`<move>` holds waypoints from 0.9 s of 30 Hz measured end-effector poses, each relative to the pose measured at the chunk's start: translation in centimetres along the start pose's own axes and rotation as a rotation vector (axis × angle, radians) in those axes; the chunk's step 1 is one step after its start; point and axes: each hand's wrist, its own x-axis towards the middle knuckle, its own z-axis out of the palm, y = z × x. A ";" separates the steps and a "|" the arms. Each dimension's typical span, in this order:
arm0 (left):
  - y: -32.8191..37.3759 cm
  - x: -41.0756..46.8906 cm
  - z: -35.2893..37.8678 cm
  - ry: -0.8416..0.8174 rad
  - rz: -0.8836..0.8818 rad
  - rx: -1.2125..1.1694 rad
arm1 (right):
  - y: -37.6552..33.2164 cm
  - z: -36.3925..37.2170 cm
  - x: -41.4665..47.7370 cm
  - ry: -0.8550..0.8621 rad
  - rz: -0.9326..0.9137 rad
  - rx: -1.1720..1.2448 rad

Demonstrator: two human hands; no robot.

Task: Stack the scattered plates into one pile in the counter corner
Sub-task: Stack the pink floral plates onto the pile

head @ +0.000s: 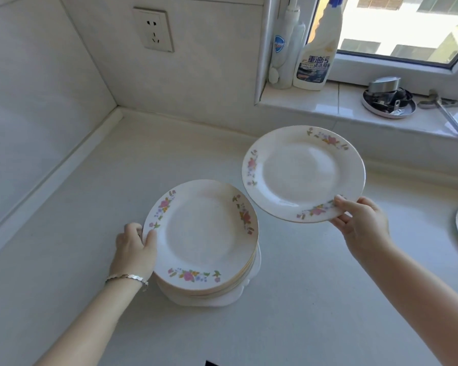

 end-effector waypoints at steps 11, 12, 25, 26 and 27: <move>0.6 -1.5 1.1 0.000 -0.084 -0.692 | 5.5 3.0 -3.3 -0.248 0.143 -0.263; 0.6 -1.5 1.1 0.001 -0.087 -0.706 | 5.9 3.3 -3.4 -0.270 0.155 -0.281; 1.0 -0.8 0.9 -0.016 -0.279 -0.987 | 8.3 5.1 -4.2 -0.254 -0.167 -1.037; 1.2 -0.9 1.0 -0.016 -0.274 -0.991 | 8.3 5.1 -4.0 -0.251 -0.242 -1.193; 1.2 -0.8 1.0 -0.016 -0.270 -0.999 | 8.3 5.2 -4.0 -0.253 -0.296 -1.312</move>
